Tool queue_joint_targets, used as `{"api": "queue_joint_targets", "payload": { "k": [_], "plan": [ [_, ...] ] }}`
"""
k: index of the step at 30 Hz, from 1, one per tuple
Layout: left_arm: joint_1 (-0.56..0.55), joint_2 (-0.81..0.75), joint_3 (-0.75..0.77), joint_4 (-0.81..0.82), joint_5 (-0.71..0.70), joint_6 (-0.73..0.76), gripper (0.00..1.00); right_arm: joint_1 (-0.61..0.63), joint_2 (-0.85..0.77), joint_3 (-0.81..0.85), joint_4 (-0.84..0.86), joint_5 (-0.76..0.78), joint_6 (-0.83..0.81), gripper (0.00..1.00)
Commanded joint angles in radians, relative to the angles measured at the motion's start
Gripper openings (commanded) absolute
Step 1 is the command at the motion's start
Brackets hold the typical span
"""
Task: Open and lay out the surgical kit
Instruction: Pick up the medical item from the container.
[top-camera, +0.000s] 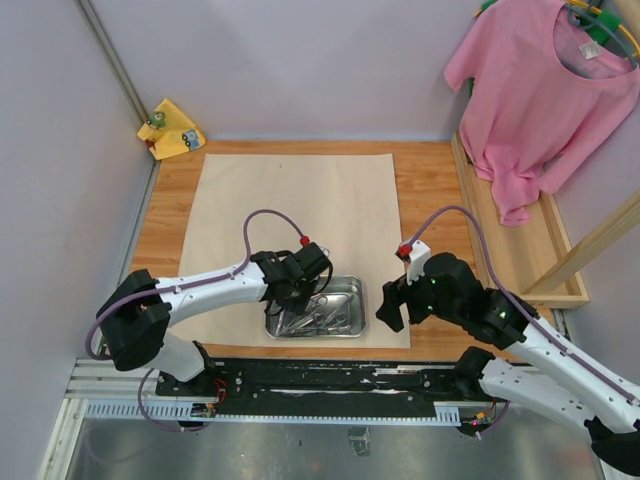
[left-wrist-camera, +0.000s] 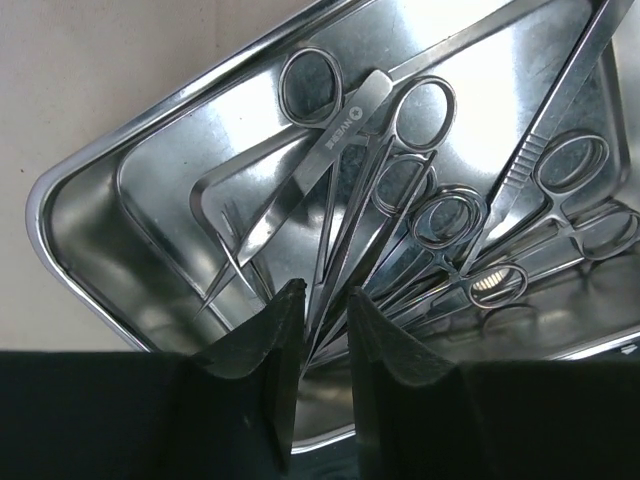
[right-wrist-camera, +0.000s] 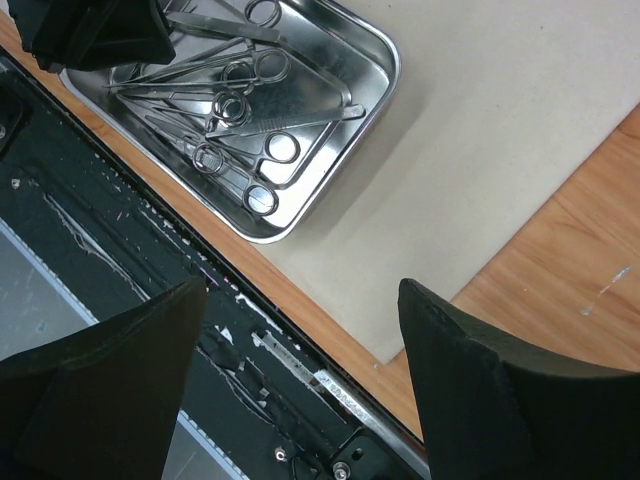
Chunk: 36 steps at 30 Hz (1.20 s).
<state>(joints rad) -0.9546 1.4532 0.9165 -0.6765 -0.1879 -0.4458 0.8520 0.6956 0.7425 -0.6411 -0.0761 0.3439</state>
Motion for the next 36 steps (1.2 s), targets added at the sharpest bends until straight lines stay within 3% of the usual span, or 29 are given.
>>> {"api": "queue_joint_targets", "payload": {
  "k": [1,6,13,17,24,31,36],
  "plan": [
    [-0.009,0.013,0.031,-0.024,-0.007,0.019,0.27,-0.011,-0.045,-0.029,0.050,-0.046,0.022,0.78],
    [-0.009,0.049,0.036,-0.025,0.015,0.026,0.27,-0.013,-0.077,-0.048,0.052,-0.053,0.025,0.79],
    [-0.009,0.082,0.036,-0.014,0.033,0.034,0.43,-0.013,-0.081,-0.055,0.058,-0.060,0.023,0.79],
    [-0.009,0.109,0.037,-0.001,0.036,0.040,0.45,-0.012,-0.088,-0.057,0.062,-0.062,0.018,0.79],
    [-0.009,0.155,0.036,0.027,0.064,0.053,0.35,-0.018,-0.087,-0.058,0.067,-0.066,0.013,0.79],
    [-0.009,0.144,0.064,0.006,0.068,0.056,0.01,-0.030,-0.089,-0.057,0.070,-0.074,0.012,0.78],
    [-0.008,0.110,0.124,-0.049,0.056,0.066,0.01,-0.032,-0.096,-0.058,0.069,-0.072,0.012,0.78]
  ]
}}
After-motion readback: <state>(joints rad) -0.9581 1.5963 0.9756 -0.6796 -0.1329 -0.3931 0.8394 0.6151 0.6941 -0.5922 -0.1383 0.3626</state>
